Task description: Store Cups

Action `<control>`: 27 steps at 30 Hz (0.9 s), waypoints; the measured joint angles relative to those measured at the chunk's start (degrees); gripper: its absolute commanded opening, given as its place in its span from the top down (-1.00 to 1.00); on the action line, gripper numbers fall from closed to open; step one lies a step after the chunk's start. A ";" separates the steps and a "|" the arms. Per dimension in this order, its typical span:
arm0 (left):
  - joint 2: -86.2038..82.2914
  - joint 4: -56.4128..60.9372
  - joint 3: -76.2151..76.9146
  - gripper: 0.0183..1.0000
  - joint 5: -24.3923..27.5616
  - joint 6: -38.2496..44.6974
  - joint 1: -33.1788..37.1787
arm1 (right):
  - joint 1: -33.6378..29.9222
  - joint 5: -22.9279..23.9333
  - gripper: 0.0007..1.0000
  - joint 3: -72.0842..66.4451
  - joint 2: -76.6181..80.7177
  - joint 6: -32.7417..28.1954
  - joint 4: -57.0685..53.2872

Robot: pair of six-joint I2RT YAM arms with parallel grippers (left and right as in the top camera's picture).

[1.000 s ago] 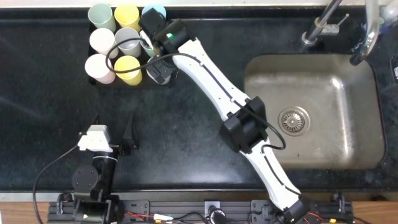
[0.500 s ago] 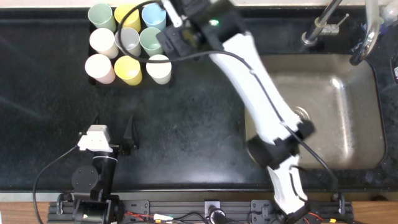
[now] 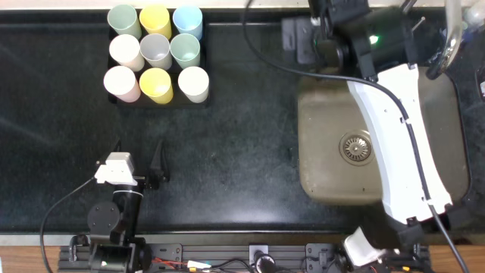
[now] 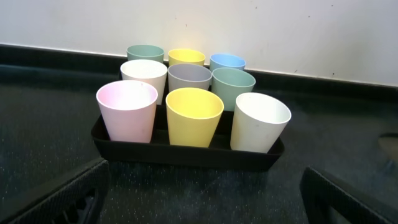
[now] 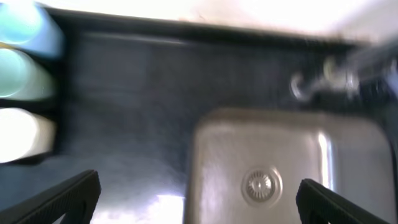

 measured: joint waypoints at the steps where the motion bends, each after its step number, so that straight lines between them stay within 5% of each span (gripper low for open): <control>1: 0.00 -0.02 0.00 -1.00 0.00 0.02 0.00 | -0.57 0.48 -0.99 -5.27 -1.86 1.46 1.81; 12: 0.00 0.00 0.00 -1.00 0.00 0.02 0.00 | -5.14 1.11 -1.00 -53.35 -32.50 16.87 10.05; 27: 0.00 0.00 0.00 -1.00 0.00 0.02 0.00 | -3.63 0.92 -0.99 -73.33 -56.70 21.86 10.67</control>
